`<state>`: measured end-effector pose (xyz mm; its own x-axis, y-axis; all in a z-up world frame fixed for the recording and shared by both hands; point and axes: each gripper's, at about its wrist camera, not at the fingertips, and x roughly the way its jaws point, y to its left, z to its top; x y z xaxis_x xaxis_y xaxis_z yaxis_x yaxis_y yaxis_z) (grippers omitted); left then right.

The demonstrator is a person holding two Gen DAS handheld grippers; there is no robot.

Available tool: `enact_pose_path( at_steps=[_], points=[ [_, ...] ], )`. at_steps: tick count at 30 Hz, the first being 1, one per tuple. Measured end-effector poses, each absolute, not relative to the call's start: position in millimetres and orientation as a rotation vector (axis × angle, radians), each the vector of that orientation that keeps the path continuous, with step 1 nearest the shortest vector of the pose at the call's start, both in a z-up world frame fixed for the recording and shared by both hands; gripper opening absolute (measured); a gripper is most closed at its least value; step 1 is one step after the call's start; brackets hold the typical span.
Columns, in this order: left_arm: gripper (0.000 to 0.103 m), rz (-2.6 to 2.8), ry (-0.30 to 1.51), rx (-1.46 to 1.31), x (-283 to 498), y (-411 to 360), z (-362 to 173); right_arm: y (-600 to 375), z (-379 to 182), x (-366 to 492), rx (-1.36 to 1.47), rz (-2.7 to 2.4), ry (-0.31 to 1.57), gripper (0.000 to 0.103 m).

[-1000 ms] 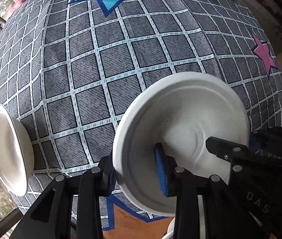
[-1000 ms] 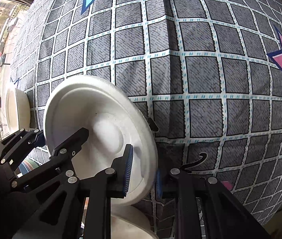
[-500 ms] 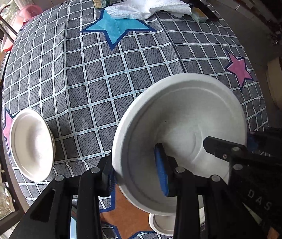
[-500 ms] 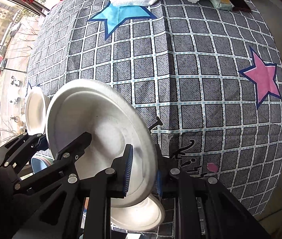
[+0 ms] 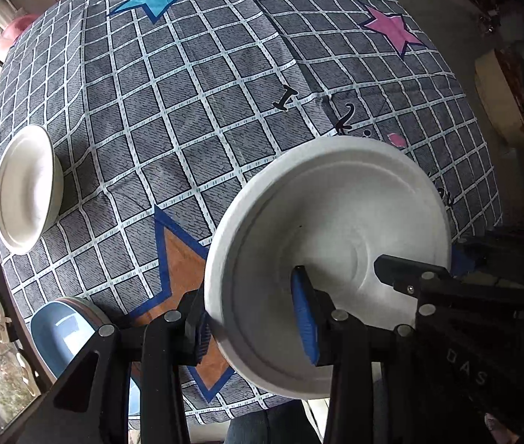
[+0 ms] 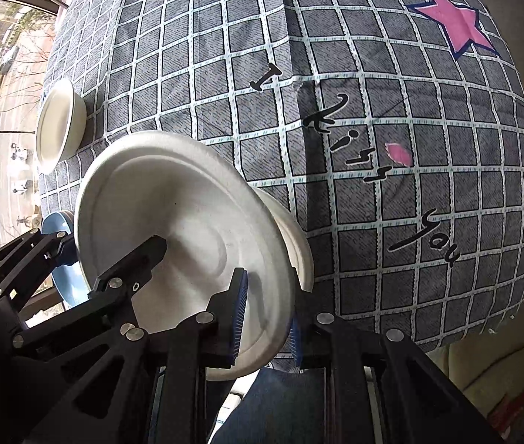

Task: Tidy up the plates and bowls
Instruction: 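Carry the white bowl into the placed bowl and release it, then reach the right tool to a third white bowl and grip its rim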

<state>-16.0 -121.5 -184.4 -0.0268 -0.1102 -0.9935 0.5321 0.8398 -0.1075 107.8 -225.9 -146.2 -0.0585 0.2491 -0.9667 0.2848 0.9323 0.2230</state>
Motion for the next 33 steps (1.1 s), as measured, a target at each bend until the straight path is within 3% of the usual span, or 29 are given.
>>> enact_pose_path(
  at_steps=[1, 3, 4, 5, 6, 8, 16, 21, 33],
  points=[
    [0.051, -0.522, 1.524, 0.375, -19.7, -120.8, -186.9, -227.6, -148.5, 106.0, 0.413, -0.036, 1.654, 0.023],
    [0.079, -0.493, 1.515, 0.398, -23.9, -113.7, -187.9, -236.0, -153.4, 114.2, 0.401, -0.057, 1.669, 0.023],
    [0.081, -0.485, 1.504, 0.396, -25.0, -108.1, -186.6, -239.5, -153.2, 115.8, 0.393, -0.073, 1.673, 0.024],
    [0.081, -0.482, 1.504, 0.394, -25.7, -101.9, -185.9, -237.7, -154.2, 113.4, 0.39, -0.087, 1.672, 0.038],
    [0.081, -0.478, 1.51, 0.385, -25.8, -94.7, -185.7, -239.6, -152.3, 106.8, 0.397, -0.101, 1.663, 0.07],
    [0.082, -0.444, 1.515, 0.364, -24.8, -78.3, -184.9, -251.9, -144.6, 107.4, 0.432, -0.109, 1.631, 0.1],
    [0.082, -0.299, 1.511, 0.227, -18.6, -19.5, -175.6, -324.6, -124.7, 47.6, 0.493, -0.157, 1.63, 0.1],
    [0.082, -0.269, 1.497, 0.209, -19.6, -2.3, -169.4, -274.4, -137.5, -31.3, 0.473, -0.142, 1.622, 0.1],
    [0.082, -0.228, 1.486, 0.159, -16.3, 20.3, -165.8, -152.1, -150.4, 86.0, 0.383, -0.086, 1.621, 0.1]
  ],
)
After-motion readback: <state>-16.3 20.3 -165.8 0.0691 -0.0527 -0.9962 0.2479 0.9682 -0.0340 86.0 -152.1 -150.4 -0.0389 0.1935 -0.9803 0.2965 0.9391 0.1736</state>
